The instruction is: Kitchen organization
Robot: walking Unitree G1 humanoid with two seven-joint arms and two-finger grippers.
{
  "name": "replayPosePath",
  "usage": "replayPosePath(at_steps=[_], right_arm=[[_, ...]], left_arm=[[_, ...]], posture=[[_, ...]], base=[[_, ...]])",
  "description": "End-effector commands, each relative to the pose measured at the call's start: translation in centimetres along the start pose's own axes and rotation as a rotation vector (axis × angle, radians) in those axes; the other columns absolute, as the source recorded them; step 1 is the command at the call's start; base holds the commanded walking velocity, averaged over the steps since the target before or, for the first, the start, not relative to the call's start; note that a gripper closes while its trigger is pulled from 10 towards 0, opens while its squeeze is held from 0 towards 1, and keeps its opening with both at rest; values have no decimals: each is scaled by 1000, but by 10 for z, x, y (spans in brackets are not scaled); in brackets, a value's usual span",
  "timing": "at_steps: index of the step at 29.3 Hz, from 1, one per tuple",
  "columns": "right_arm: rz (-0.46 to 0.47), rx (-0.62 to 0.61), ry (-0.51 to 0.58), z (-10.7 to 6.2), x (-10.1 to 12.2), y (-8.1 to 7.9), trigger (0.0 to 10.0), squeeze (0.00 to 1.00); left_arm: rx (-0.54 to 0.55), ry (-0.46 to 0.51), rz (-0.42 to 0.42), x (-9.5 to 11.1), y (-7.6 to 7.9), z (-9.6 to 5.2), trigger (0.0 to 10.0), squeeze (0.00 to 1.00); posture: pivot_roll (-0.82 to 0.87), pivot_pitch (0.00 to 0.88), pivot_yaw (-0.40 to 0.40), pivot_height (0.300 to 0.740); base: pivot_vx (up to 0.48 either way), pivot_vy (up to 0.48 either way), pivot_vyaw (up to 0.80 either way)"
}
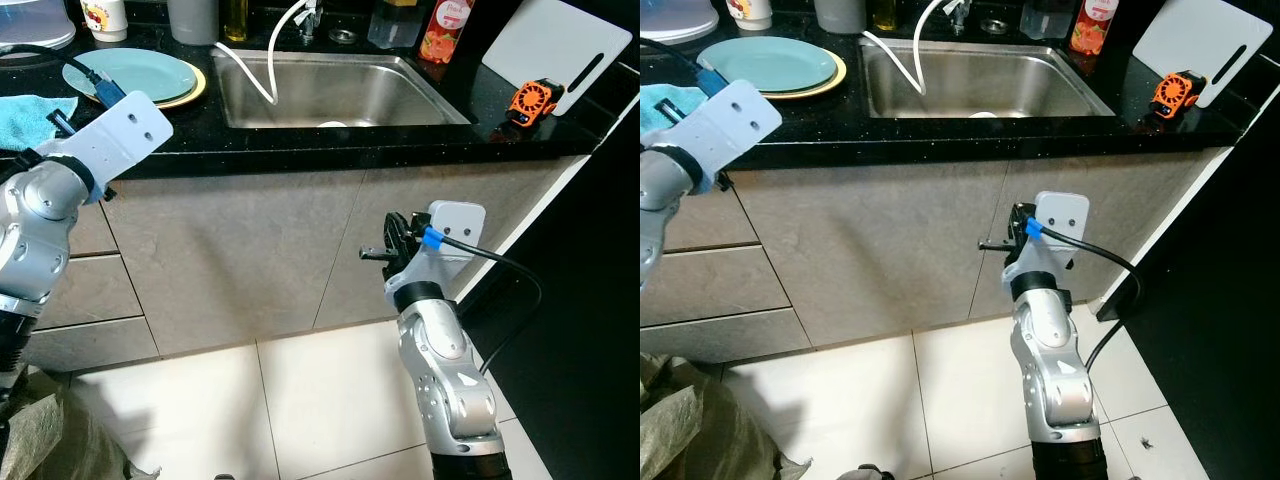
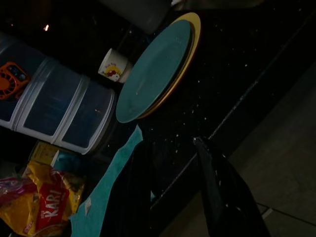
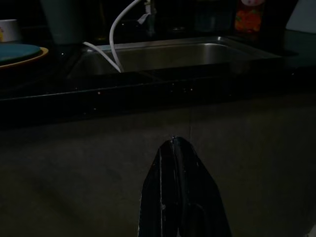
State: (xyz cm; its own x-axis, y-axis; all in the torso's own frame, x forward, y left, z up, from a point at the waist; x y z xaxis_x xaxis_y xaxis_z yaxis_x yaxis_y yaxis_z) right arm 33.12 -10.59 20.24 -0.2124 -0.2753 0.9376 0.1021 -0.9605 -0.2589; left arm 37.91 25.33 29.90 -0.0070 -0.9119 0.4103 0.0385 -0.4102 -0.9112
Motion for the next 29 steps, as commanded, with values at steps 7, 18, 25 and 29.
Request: replayPosePath(at_steps=[7, 18, 25, 29], right_arm=[[0, -6, -13, 0, -2, 2, 10000, 0], [-1, 1, -17, 0, -2, 1, 10000, 0], [-1, 10, -18, 1, -3, -1, 10000, 0], [0, 13, -16, 2, -2, -2, 10000, 0]], left_arm=[[25, -57, 25, -22, -8, -1, 10000, 0], [-117, -170, -110, -56, 10, -2, 10000, 0], [-167, -194, -205, -64, 21, 1, 10000, 0], [-170, -195, -205, -64, 22, 4, 10000, 0]], posture=[[253, 68, -83, 740], [258, 70, -91, 740], [259, 69, -92, 740], [258, 66, -92, 740]], base=[[0, 0, 0], [0, 0, 0], [0, 0, 0], [0, 0, 0]])
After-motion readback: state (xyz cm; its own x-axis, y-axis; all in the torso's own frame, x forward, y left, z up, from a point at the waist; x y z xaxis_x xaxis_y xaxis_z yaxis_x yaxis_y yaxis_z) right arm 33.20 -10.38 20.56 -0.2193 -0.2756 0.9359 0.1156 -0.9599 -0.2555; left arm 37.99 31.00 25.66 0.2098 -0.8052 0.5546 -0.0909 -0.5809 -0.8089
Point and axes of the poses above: a point about 5 cm out from each wrist's last joint towards the gripper, its own z axis pointing out of the wrist towards the gripper, its own x axis along the axis of the wrist's last joint, y = z × x, the point moved 4 cm from there along z, pointing out of the wrist towards the gripper, and after that the axes turned 6 degrees about z, right-handed, at the moved point
